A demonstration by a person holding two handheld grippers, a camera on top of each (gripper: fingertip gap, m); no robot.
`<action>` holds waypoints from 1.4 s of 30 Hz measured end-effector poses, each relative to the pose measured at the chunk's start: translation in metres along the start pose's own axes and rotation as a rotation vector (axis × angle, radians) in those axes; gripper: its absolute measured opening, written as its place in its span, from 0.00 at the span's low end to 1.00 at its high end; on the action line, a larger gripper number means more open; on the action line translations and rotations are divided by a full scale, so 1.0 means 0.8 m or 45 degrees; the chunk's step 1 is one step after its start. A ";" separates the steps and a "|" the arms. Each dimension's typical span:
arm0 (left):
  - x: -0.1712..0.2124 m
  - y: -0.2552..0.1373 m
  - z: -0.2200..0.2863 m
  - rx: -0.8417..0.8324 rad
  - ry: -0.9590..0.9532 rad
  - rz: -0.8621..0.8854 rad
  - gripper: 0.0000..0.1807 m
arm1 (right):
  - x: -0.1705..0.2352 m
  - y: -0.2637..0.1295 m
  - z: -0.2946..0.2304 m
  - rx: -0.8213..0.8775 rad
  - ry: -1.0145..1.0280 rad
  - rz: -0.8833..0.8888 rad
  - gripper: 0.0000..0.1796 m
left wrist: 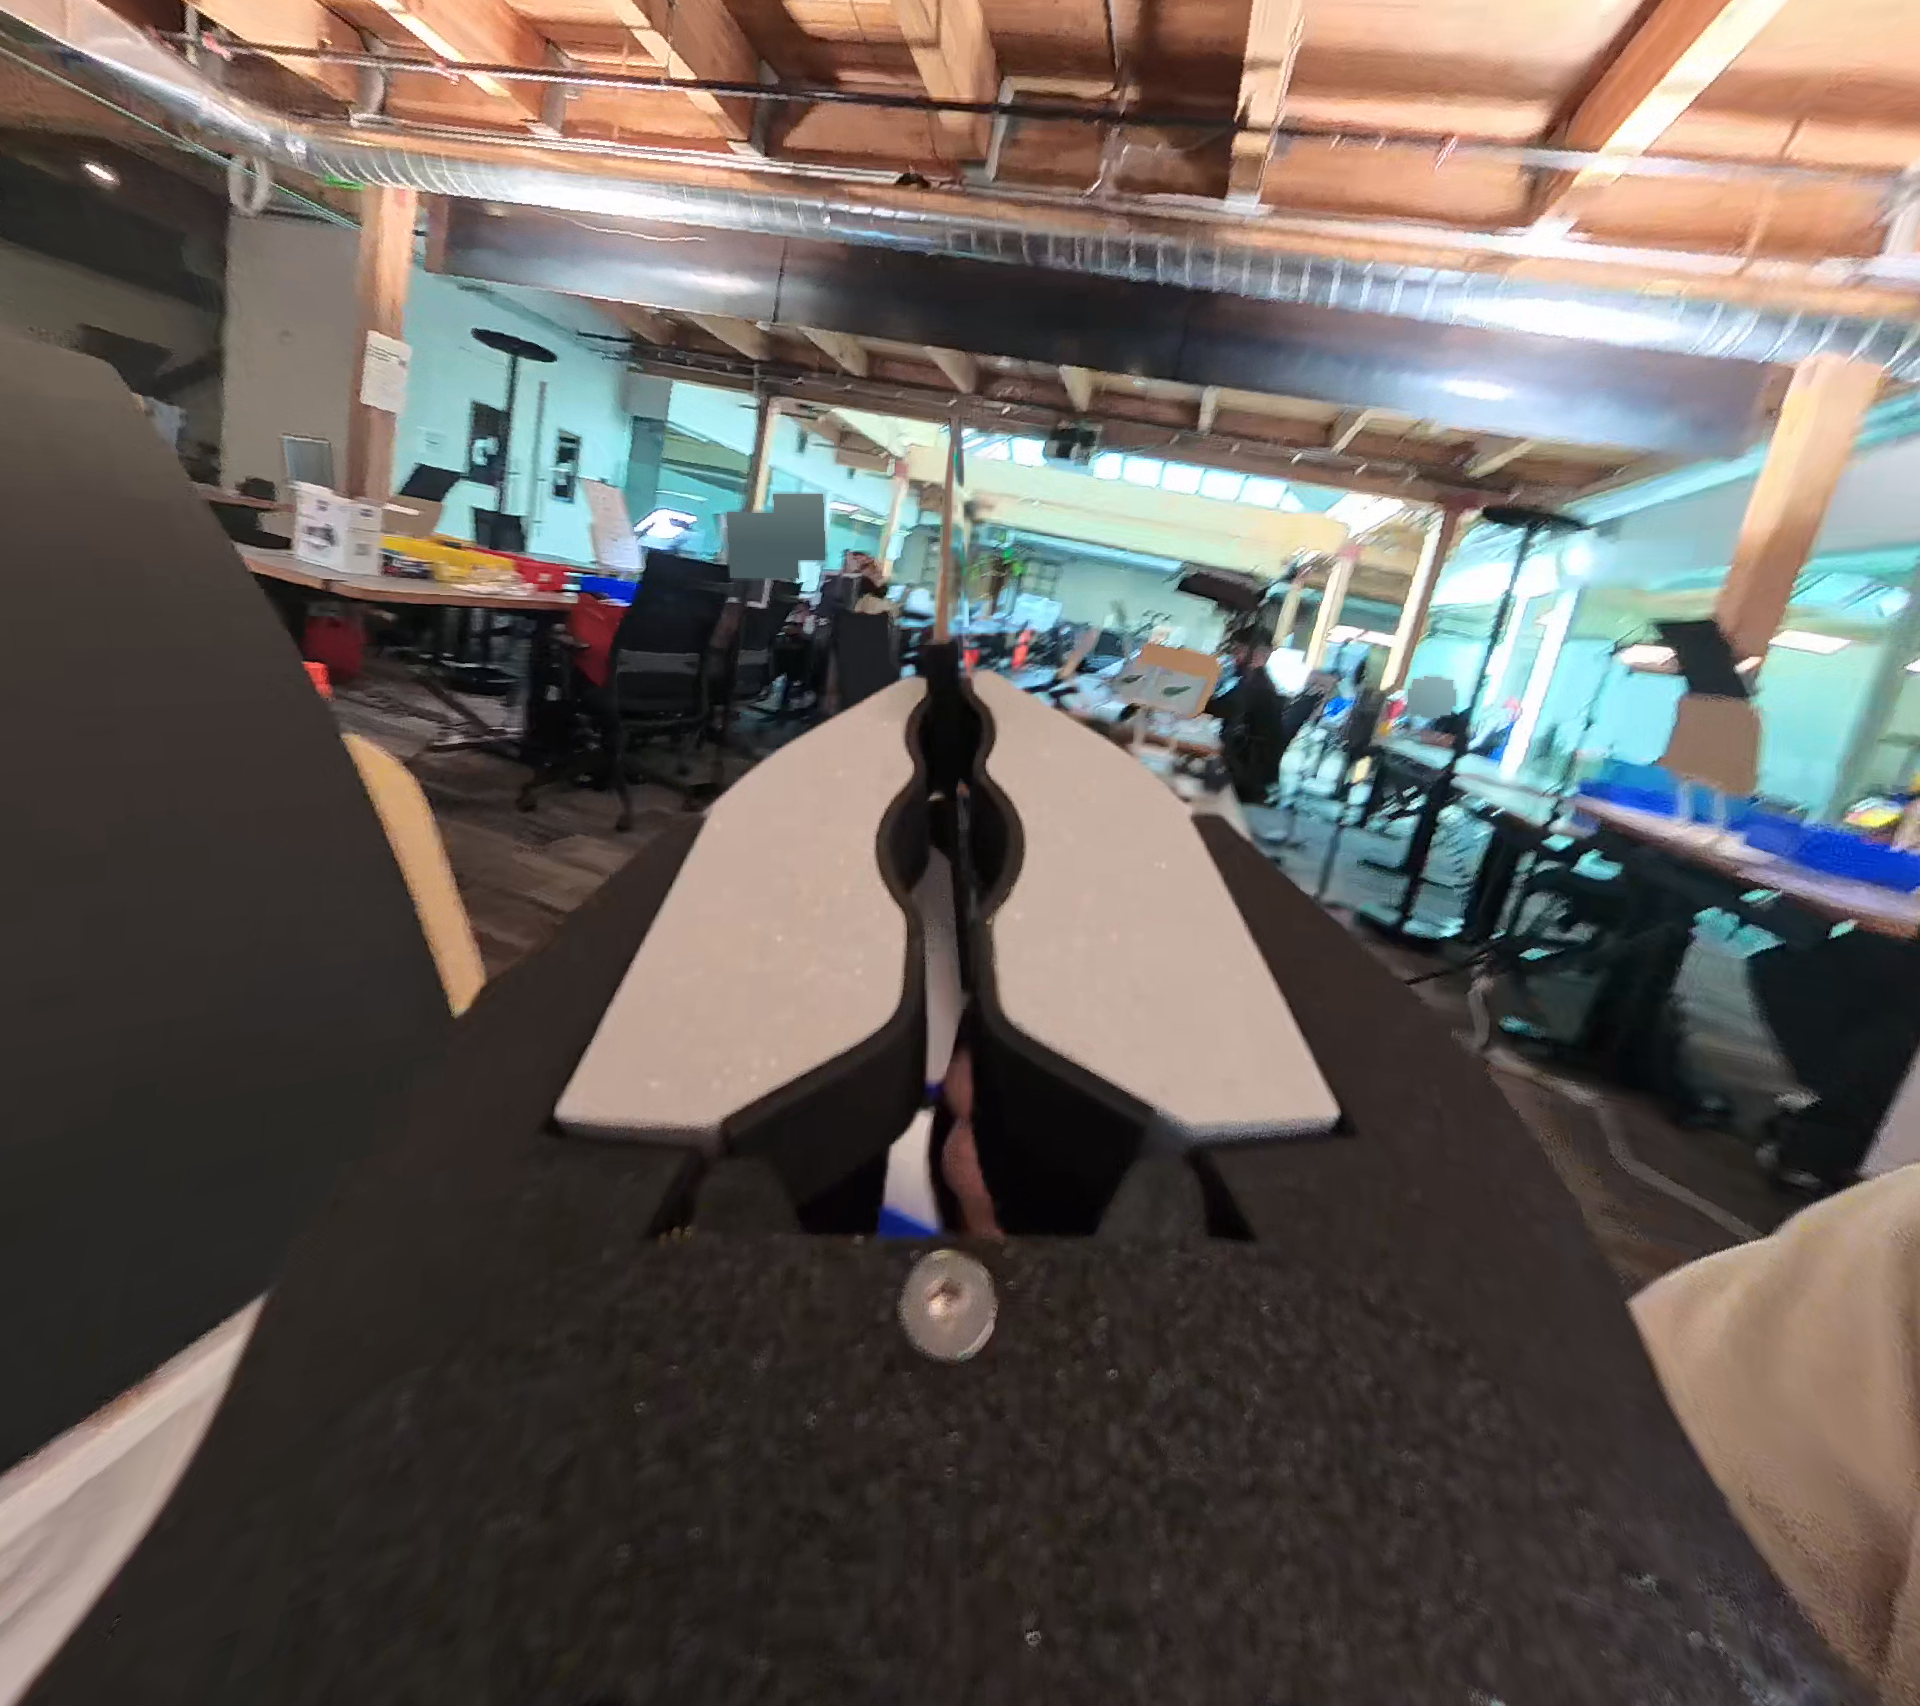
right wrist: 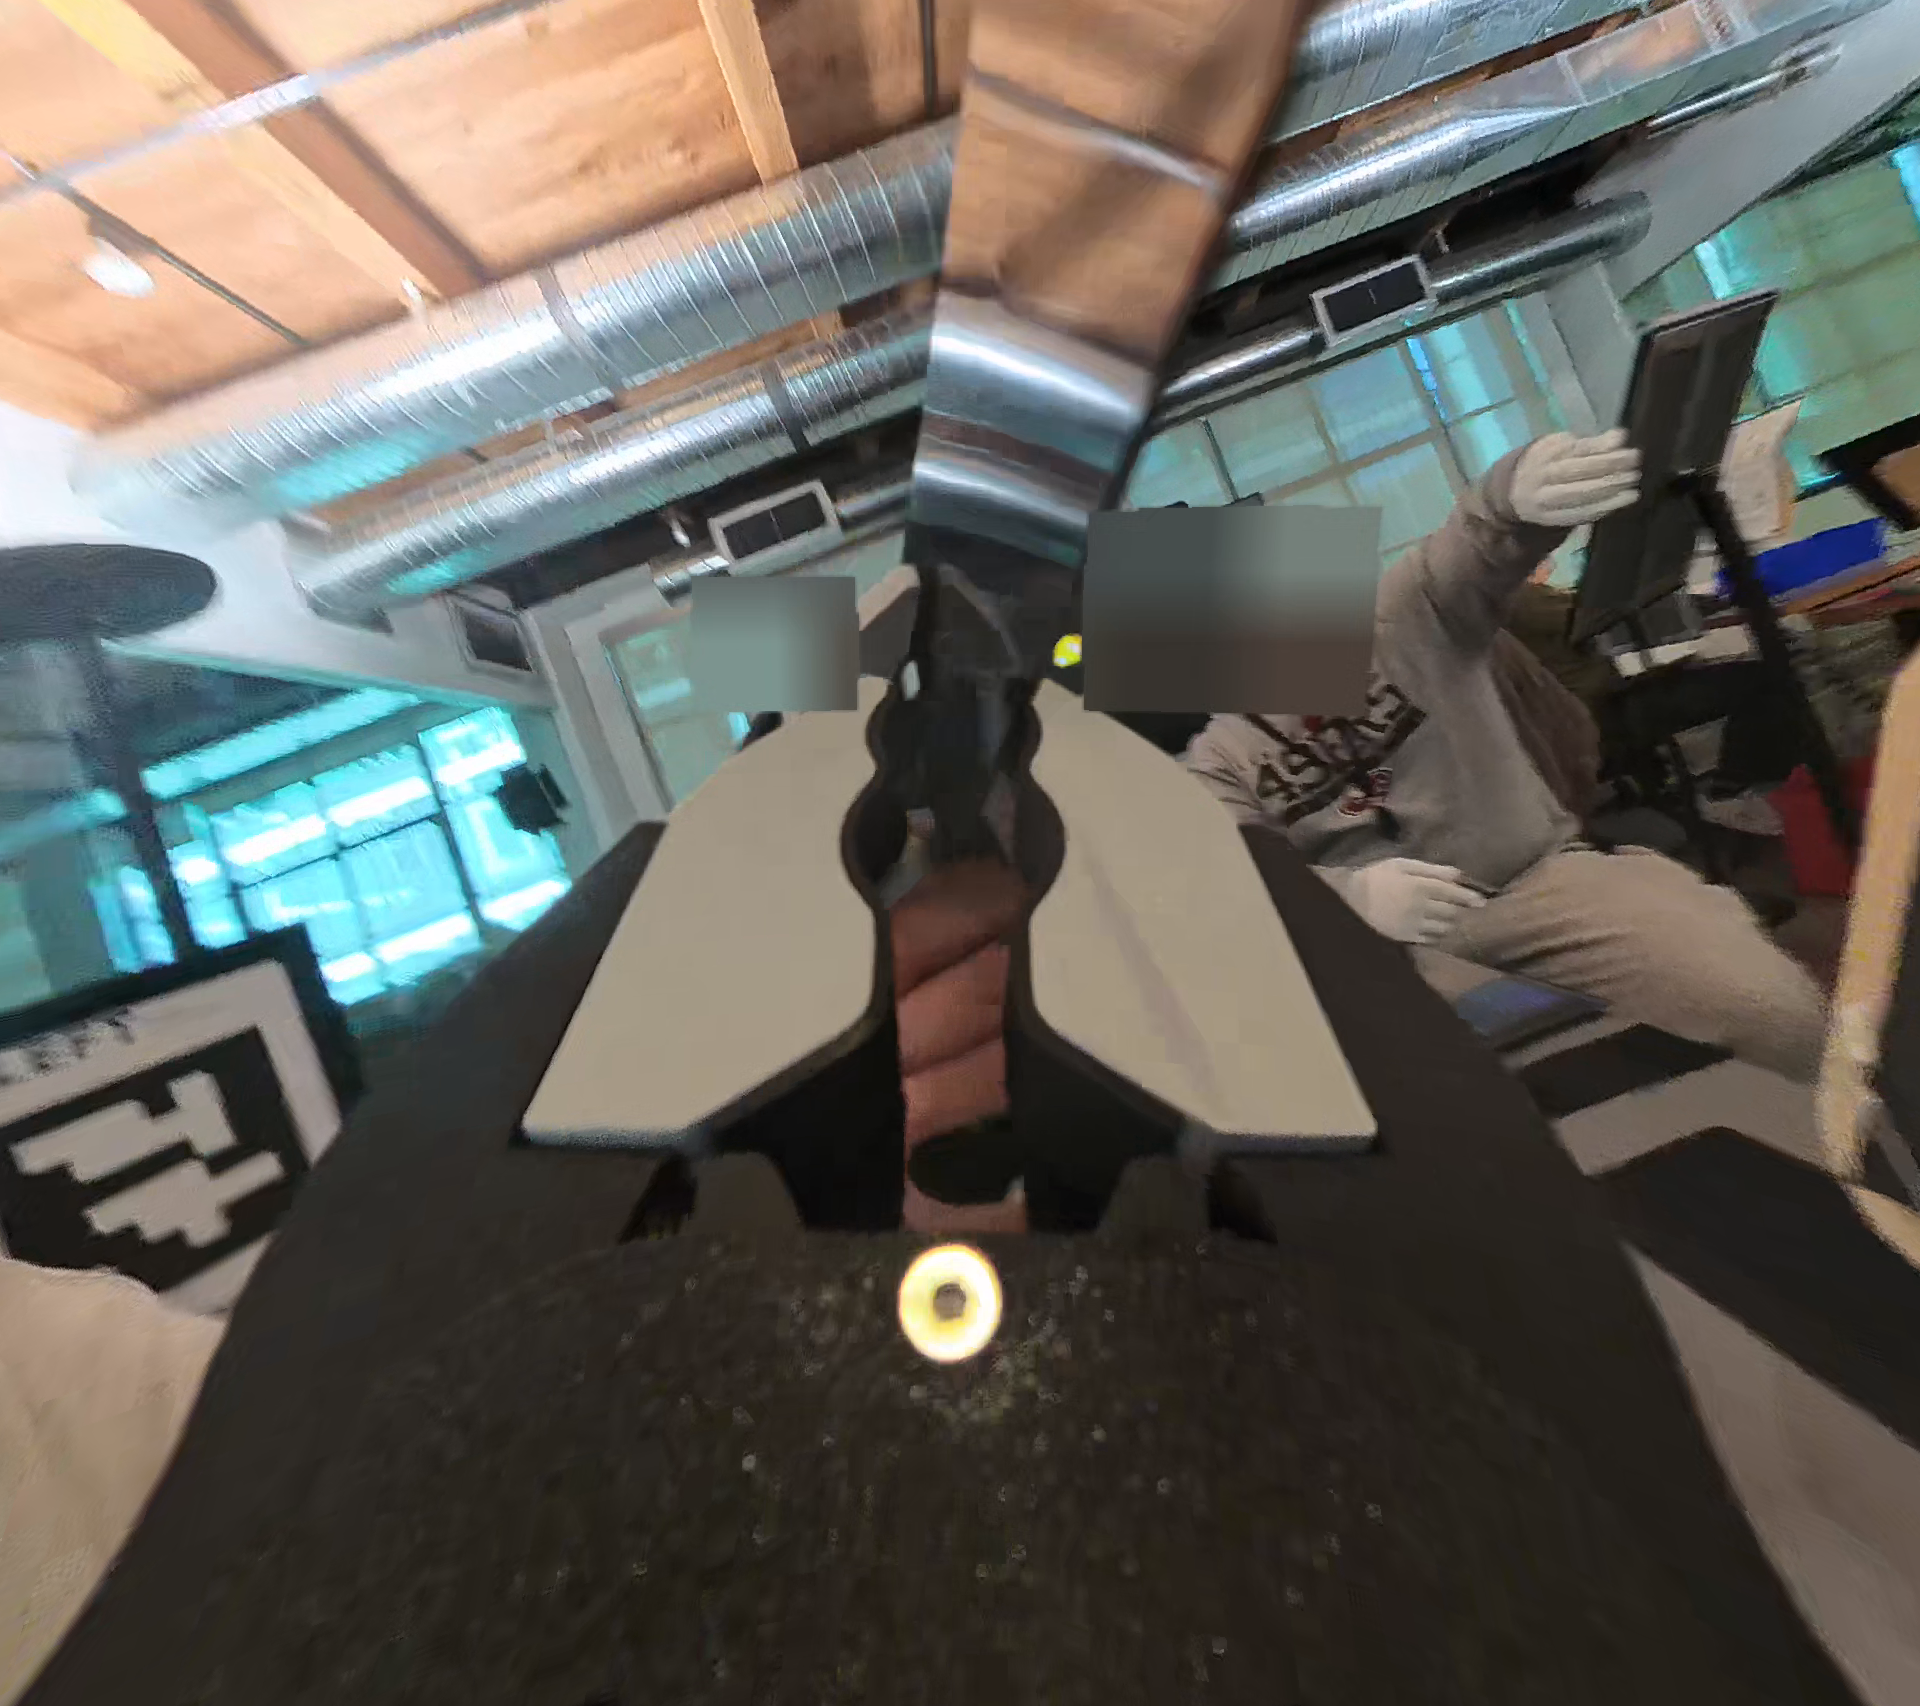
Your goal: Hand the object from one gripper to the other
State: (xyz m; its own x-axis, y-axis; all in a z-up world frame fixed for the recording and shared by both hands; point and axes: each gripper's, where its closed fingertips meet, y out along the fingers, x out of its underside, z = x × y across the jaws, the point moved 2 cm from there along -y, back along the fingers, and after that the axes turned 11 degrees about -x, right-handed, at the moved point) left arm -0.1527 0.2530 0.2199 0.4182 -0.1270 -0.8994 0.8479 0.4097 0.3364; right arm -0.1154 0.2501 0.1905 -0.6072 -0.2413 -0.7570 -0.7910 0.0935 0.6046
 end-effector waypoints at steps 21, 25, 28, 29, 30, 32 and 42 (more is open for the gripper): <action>0.144 -0.042 -0.015 0.060 1.095 -0.932 0.01 | 0.067 -0.096 0.004 0.172 -0.921 -1.387 0.14; 0.167 -0.036 -0.005 0.115 1.147 -1.006 0.01 | 0.089 -0.105 0.012 0.131 -0.914 -1.508 0.11; 0.178 -0.032 -0.008 0.102 1.190 -1.045 0.01 | 0.095 -0.114 0.018 0.114 -0.924 -1.601 0.02; 0.179 -0.031 -0.009 0.095 1.193 -1.041 0.01 | 0.095 -0.115 0.020 0.113 -0.908 -1.610 0.01; 0.179 -0.030 -0.010 0.089 1.187 -1.033 0.01 | 0.094 -0.115 0.020 0.108 -0.886 -1.612 0.01; 0.177 -0.029 -0.011 0.076 1.186 -1.004 0.02 | 0.093 -0.115 0.020 0.088 -0.884 -1.594 0.01; 0.168 -0.030 -0.013 0.042 1.138 -0.953 0.12 | 0.070 -0.119 0.015 0.079 -0.945 -1.506 0.01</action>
State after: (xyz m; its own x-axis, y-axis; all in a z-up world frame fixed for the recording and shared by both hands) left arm -0.1208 0.2356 0.0881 -0.5576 0.3598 -0.7481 0.7992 0.4764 -0.3665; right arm -0.0747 0.2391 0.0876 0.5325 0.3534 -0.7691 -0.8462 0.2428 -0.4743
